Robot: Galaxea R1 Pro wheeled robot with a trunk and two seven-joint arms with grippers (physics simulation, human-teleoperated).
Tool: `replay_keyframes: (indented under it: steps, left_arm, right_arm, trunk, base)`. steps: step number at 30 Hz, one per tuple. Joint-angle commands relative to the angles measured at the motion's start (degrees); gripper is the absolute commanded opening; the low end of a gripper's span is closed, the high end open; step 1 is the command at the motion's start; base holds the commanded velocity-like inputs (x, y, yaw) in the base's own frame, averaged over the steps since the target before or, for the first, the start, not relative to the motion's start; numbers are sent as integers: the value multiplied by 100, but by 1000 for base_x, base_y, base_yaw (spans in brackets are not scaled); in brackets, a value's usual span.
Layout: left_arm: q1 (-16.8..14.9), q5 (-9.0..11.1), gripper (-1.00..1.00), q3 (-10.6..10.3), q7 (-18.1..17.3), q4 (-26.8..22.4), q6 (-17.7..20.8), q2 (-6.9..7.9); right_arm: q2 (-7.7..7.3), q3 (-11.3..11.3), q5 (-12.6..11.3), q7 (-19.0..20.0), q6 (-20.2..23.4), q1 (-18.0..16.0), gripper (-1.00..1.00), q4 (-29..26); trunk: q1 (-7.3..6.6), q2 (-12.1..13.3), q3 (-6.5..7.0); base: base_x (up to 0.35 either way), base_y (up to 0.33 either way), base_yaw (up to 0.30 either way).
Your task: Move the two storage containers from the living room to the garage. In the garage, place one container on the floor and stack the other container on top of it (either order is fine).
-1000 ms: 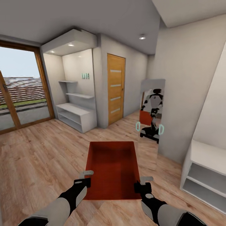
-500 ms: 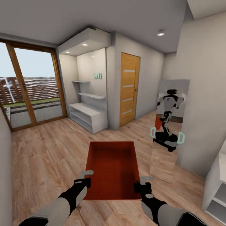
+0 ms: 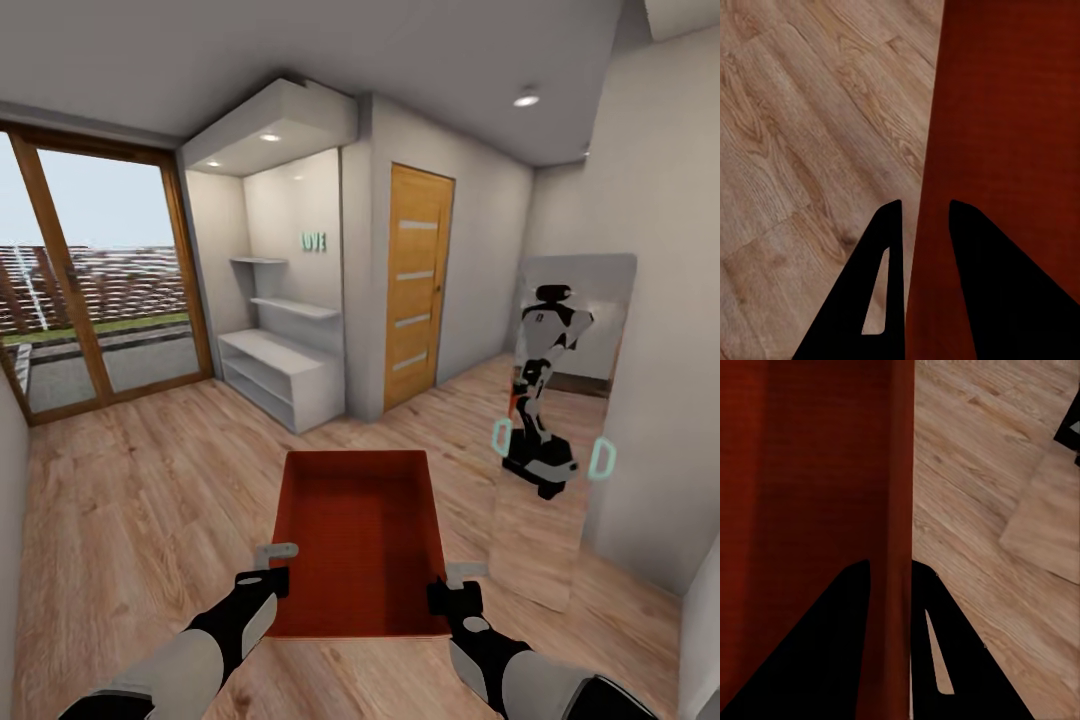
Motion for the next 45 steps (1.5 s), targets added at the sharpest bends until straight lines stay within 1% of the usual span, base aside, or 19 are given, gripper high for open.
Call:
replay_keyframes:
  steps: [1, 13, 23, 28, 45]
  left_arm:
    - [-10, 241, -100, 213, 45, -28, 39, 122]
    - [-7, 241, -100, 213, 45, -27, 48, 122]
    - [-8, 241, -100, 213, 45, -28, 48, 122]
    - [-8, 241, -100, 213, 45, -28, 48, 122]
    - [-8, 241, -100, 213, 45, -28, 48, 122]
  right_arm:
    - [-4, -138, -9, -13, -5, -1, -100, -5]
    - [-2, -140, -9, -15, -7, -1, -100, -5]
    - [-4, -137, -9, -13, -10, -1, -100, -5]
    - [-3, -140, -9, -12, -11, 0, -100, -5]
    - [-4, -139, -9, -13, -7, -1, -100, -5]
  trunk:
    - [4, -5, -8]
    - [4, -5, -8]
    - [4, -5, -8]
    - [4, -5, -8]
    - [4, -5, -8]
  base:
    - [322, 0, 0]
    - [322, 4, 0]
    - [322, 84, -21]
    - [322, 105, -188]
    - [322, 113, -272]
